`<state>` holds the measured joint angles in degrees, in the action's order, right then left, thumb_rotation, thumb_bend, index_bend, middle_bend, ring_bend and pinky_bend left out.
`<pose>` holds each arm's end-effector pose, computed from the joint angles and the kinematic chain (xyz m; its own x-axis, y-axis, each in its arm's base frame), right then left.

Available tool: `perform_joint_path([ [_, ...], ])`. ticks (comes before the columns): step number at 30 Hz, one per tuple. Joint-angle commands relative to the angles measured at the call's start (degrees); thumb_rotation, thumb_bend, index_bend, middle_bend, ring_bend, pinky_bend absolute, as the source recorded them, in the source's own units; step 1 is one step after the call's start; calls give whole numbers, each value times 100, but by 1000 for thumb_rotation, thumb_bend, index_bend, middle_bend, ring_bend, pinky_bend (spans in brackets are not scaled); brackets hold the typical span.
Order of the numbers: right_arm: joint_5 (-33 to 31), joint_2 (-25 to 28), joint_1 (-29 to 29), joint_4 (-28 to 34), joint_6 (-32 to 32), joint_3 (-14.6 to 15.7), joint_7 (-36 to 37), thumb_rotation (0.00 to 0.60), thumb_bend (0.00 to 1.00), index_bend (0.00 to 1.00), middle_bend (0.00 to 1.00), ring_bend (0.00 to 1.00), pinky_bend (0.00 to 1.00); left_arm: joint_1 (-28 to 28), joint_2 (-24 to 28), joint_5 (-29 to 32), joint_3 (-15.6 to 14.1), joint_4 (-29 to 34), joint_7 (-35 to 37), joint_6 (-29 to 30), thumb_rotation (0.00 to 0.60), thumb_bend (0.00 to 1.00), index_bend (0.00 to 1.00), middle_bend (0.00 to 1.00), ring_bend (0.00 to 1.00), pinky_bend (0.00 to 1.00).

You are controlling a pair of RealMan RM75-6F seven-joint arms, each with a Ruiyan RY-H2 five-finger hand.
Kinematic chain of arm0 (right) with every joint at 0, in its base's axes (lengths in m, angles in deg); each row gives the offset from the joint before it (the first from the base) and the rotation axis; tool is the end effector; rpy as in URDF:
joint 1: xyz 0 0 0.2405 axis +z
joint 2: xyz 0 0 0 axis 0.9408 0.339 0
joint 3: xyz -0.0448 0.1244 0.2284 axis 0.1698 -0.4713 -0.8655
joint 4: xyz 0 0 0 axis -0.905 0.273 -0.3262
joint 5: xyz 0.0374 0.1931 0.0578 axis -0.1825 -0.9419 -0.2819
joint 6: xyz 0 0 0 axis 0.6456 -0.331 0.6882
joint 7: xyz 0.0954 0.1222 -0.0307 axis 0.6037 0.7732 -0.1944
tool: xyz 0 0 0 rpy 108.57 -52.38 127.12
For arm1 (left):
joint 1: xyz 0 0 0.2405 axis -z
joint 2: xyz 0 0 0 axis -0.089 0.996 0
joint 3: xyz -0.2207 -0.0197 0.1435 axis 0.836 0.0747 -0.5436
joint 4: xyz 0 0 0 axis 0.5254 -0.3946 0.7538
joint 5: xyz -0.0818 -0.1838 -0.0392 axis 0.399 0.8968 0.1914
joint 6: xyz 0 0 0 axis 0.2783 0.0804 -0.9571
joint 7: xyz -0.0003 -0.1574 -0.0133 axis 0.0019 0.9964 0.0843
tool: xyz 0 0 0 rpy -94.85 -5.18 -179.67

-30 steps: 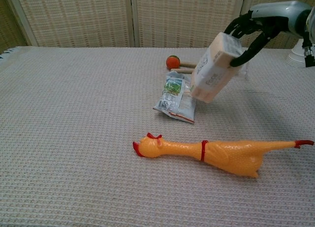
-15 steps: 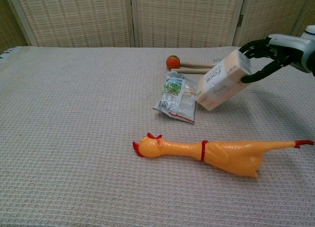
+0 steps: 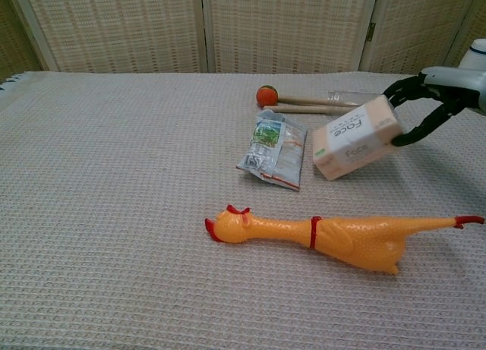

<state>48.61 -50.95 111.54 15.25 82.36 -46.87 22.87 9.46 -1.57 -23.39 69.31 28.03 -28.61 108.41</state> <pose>-0.2596 -0.4082 0.0496 0.0896 -0.4043 0.9102 -0.9937 -0.0977 0.0545 -0.3168 0.1975 0.1969 0.4438 0.0043 0.8961 0.8852 0.1537 -0.4391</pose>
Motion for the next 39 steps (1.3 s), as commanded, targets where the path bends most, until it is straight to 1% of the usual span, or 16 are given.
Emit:
perform_joint_path([
  [1,-301,278,20,342,-296,23,-657,600,189,404,418,404,0,2,-4,-2,-3,8,-12,0,600,615,184,0,0,83],
  [5,-514,397,49,493,-490,28,-1106,600,189,404,418,382,0,6,-11,0,-9,25,-52,-4,600,614,185,0,0,83],
  [8,-584,423,59,532,-541,28,-1237,600,191,400,418,369,0,7,-12,2,-11,28,-59,-7,600,614,186,0,0,83],
  [13,-912,534,111,683,-741,84,-1906,600,196,332,405,301,0,14,-22,24,-10,12,-66,-26,600,615,186,0,0,83],
  [17,-1229,613,143,894,-743,52,-2349,600,192,255,311,194,0,17,-23,33,-7,22,-74,-27,600,614,186,0,0,83],
  [22,-1748,754,228,1174,-829,50,-2889,600,183,168,162,30,0,14,-15,51,5,23,-79,-13,600,615,187,0,0,83],
  [23,-1866,793,251,1229,-851,63,-2998,600,176,152,144,15,0,14,-17,56,7,19,-82,-11,600,615,187,0,0,83],
  [27,-2595,1069,405,1642,-963,196,-3550,600,124,33,46,0,0,19,-18,47,0,13,-83,-21,600,614,187,0,0,84],
  [29,-2950,1260,490,1926,-948,283,-3798,600,88,3,19,0,0,17,-18,39,-3,15,-85,-18,600,614,188,0,0,84],
  [32,-3440,1694,583,2584,-624,394,-4180,600,45,0,1,0,0,13,-19,35,-4,15,-86,-7,600,615,189,0,0,84],
  [33,-3443,1890,529,2937,-329,350,-4214,600,41,0,0,0,0,12,-20,41,-1,17,-86,-4,600,614,189,0,0,83],
  [35,-2993,2150,239,3521,321,185,-4000,600,39,0,0,0,0,12,-20,39,-1,23,-79,-2,600,615,189,0,0,83],
  [36,-2384,2234,-93,3866,912,65,-3665,600,37,0,0,0,0,14,-24,32,0,25,-83,0,600,615,189,0,0,83],
  [37,-1791,2207,-388,4037,1448,20,-3370,600,36,5,0,0,0,18,-28,37,1,17,-92,-6,600,615,189,0,0,84],
  [38,-1146,2125,-680,4110,1980,59,-3107,600,35,17,0,0,0,22,-33,42,-3,8,-102,-18,600,615,189,0,0,84],
  [39,-379,1985,-1022,4092,2600,201,-2869,600,35,46,0,0,0,27,-39,57,-9,1,-116,-40,600,615,189,0,0,83],
])
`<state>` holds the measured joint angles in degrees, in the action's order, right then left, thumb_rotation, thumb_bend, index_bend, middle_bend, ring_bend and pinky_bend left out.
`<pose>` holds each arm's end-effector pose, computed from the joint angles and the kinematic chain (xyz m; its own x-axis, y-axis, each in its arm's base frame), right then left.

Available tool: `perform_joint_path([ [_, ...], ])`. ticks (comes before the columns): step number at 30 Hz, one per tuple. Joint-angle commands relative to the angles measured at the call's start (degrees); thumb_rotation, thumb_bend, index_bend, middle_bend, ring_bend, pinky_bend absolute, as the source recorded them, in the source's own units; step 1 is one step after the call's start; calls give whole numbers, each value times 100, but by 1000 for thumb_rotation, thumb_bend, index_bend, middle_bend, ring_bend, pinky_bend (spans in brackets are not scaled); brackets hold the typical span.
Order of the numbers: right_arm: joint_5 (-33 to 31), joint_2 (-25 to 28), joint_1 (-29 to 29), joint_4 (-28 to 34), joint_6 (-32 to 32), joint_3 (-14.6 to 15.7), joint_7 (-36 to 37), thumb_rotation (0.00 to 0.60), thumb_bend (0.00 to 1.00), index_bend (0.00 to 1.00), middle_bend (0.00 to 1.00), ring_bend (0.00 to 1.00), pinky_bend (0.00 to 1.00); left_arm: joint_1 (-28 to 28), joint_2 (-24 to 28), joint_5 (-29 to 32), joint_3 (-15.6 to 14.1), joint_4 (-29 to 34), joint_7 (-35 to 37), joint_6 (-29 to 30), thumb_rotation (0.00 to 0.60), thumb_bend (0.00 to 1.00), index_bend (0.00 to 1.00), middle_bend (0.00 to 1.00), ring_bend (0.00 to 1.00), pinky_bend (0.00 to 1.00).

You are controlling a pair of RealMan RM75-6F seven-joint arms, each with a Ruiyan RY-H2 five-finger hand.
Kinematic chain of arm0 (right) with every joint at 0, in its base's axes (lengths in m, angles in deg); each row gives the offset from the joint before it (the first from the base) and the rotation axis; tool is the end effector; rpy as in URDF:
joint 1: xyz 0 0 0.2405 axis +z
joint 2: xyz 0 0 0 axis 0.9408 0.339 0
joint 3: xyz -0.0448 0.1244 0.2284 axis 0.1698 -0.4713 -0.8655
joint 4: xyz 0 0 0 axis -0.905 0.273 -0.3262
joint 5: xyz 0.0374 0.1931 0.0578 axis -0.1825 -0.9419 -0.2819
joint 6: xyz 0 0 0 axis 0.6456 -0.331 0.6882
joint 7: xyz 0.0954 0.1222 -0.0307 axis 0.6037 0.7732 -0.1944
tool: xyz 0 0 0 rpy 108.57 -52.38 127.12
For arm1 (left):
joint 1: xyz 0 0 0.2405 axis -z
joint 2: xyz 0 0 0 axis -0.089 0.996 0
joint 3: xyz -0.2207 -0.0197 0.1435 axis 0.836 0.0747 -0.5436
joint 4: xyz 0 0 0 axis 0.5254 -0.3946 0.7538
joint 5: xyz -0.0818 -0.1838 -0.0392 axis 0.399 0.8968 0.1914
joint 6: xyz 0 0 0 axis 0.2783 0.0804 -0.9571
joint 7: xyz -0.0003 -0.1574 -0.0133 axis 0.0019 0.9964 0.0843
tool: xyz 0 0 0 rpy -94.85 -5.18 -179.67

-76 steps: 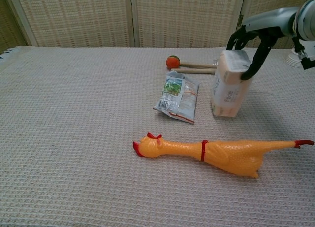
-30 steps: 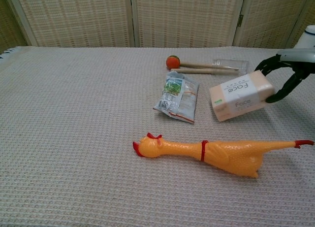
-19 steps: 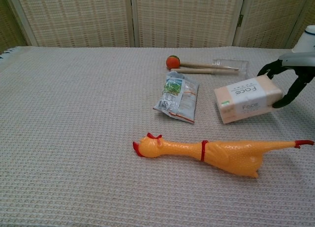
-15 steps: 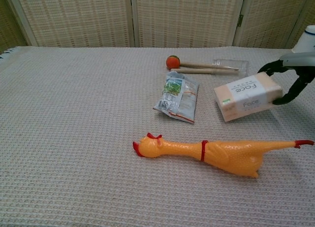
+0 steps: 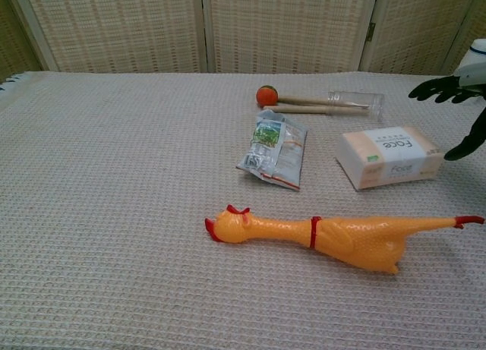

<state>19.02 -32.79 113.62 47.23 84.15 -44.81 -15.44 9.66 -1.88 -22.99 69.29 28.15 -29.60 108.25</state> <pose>-0.2336 -0.3634 0.1012 0.2864 -0.4535 0.8440 -0.9496 -0.0172 0.3131 -0.3167 0.1984 0.1948 0.4513 0.0098 0.8923 0.8807 0.1565 -0.4471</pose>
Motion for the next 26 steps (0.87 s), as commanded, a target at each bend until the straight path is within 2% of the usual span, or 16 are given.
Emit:
perform_joint_path([
  [1,3044,37,-1456,825,2840,116,1046,600,35,80,0,0,0,14,-13,31,-9,-14,-32,-44,600,615,189,0,0,83],
  [3,3791,-267,-1909,581,3579,428,950,600,35,150,0,7,0,23,-19,42,-10,-9,-61,-58,600,615,189,0,0,83],
  [4,3940,-330,-2075,527,3748,563,854,600,35,159,1,10,0,22,-21,39,-9,-3,-69,-51,600,614,189,0,0,83],
  [6,4080,-368,-2403,456,3967,824,592,600,37,169,10,15,0,18,-25,33,-3,-5,-61,-31,600,615,189,0,0,83],
  [10,3775,-200,-2842,343,3950,1098,423,600,41,159,17,15,0,26,-32,20,-10,-36,-23,-53,600,615,189,0,0,83],
  [19,3341,-27,-3392,-409,4028,987,814,600,70,161,17,14,0,87,-116,-84,-44,-163,-11,-125,600,614,189,0,0,83],
  [26,3262,133,-3505,-423,3837,845,993,600,74,126,17,11,0,117,-211,-188,-62,-270,-37,-108,600,615,189,0,0,83],
])
